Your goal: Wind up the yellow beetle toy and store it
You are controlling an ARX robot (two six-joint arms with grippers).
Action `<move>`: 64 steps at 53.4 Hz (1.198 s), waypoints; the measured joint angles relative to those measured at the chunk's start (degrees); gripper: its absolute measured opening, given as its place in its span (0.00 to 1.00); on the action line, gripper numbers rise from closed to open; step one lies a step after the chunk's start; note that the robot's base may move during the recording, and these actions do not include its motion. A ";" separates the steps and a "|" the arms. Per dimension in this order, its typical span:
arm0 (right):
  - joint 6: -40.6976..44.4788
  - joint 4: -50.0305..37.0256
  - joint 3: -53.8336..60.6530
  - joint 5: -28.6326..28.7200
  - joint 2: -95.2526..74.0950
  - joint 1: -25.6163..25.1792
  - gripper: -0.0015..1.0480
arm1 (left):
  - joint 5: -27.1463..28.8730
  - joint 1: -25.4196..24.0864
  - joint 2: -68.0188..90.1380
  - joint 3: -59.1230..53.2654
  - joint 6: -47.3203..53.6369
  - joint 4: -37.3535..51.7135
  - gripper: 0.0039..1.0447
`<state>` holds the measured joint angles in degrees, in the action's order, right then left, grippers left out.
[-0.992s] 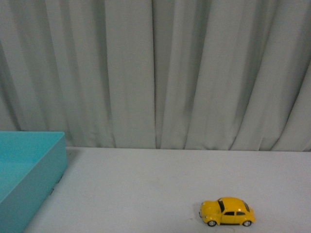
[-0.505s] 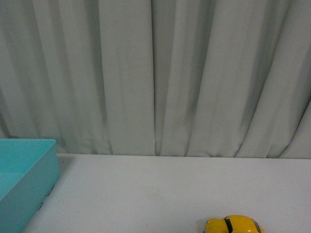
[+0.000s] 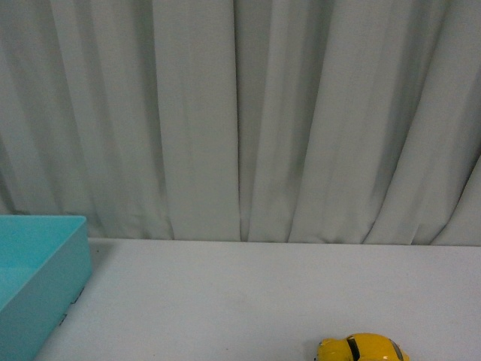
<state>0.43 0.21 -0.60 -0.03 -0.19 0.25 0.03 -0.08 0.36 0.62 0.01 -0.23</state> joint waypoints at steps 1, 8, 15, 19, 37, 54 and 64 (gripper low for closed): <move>0.00 0.00 0.00 0.00 0.00 0.00 0.94 | 0.00 0.00 0.00 0.00 0.00 0.00 0.94; -3.43 8.55 -2.64 2.99 -2.82 -1.20 0.94 | 0.02 0.00 0.00 0.00 0.00 -0.02 0.94; -10.64 0.87 -5.44 10.67 -20.72 -8.87 0.94 | 0.00 0.00 0.00 0.00 0.00 0.02 0.94; -10.19 -12.00 -7.19 15.87 -32.74 -14.82 0.94 | 0.00 0.00 0.00 0.00 0.00 0.00 0.94; 9.16 -42.12 -33.44 35.19 -86.40 -14.53 0.94 | 0.02 0.00 0.00 0.00 0.00 0.00 0.94; 44.02 -8.59 -56.24 52.09 -106.07 -6.84 0.94 | 0.02 0.00 0.00 0.00 0.00 0.00 0.94; 64.43 13.09 -65.35 52.35 -113.13 -6.10 0.94 | 0.02 0.00 0.00 0.00 0.00 0.00 0.94</move>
<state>64.86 13.30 -65.95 52.31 -113.32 -5.85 0.05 -0.08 0.36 0.62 0.01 -0.23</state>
